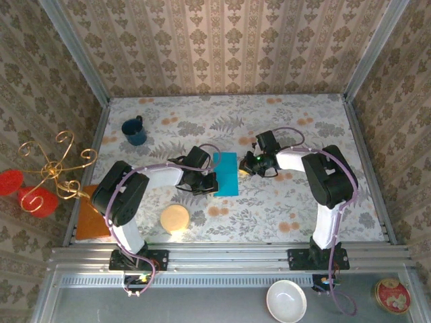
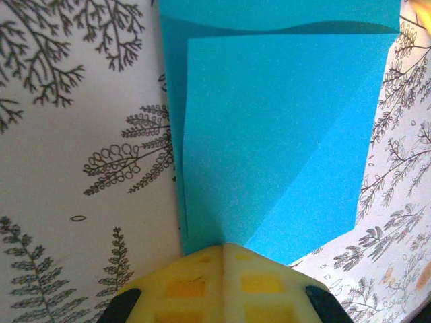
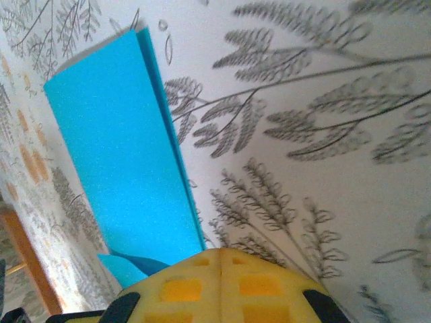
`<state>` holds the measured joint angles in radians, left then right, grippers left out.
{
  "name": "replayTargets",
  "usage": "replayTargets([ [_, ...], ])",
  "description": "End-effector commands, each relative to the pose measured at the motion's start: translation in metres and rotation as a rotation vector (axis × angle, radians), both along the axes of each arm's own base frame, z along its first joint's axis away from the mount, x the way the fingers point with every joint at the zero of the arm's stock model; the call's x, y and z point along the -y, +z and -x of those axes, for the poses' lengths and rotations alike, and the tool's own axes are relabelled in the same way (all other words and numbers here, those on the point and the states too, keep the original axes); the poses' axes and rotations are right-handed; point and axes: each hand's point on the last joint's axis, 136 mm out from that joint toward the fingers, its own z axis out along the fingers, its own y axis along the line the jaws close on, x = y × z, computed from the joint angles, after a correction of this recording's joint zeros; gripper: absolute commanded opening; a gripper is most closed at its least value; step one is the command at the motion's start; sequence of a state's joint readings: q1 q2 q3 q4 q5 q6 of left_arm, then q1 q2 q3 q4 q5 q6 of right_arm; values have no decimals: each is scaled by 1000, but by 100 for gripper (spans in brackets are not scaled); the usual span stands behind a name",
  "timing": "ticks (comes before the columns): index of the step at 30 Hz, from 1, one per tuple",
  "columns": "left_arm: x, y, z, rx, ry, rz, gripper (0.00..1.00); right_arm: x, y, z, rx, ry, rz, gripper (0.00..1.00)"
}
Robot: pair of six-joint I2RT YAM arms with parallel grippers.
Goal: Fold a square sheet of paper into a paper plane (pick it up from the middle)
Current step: Fold the triangle a second time at the center of the table.
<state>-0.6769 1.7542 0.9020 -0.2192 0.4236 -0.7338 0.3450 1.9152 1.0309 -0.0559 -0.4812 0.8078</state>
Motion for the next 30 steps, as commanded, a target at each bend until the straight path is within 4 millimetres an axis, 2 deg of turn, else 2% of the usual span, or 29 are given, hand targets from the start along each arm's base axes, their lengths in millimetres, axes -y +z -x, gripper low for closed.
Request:
replayTargets([
  [1, -38, -38, 32, -144, 21, -177, 0, 8, 27, -6, 103, -4, 48, 0],
  [4, -34, -35, 29, -136, 17, -166, 0, -13, 34, 11, 115, 59, 32, 0],
  [8, -31, -32, 26, -126, 11, -154, 0, -47, 20, 33, 67, 133, 7, 0],
  [13, -28, -29, 24, -117, 3, -144, 0, -67, 7, 38, 31, 165, -27, 0],
  [19, -21, -18, 19, -88, -14, -109, 0, -55, -13, 40, -21, 153, 39, 0],
  [25, 9, 29, -1, 59, -41, 68, 0, -45, -29, 46, -60, 146, 72, 0],
  [27, 12, 30, -6, 70, -48, 70, 0, -45, -31, 47, -65, 148, 72, 0],
  [30, 16, 19, -7, 43, -63, 56, 0, -45, -33, 48, -74, 148, 71, 0],
])
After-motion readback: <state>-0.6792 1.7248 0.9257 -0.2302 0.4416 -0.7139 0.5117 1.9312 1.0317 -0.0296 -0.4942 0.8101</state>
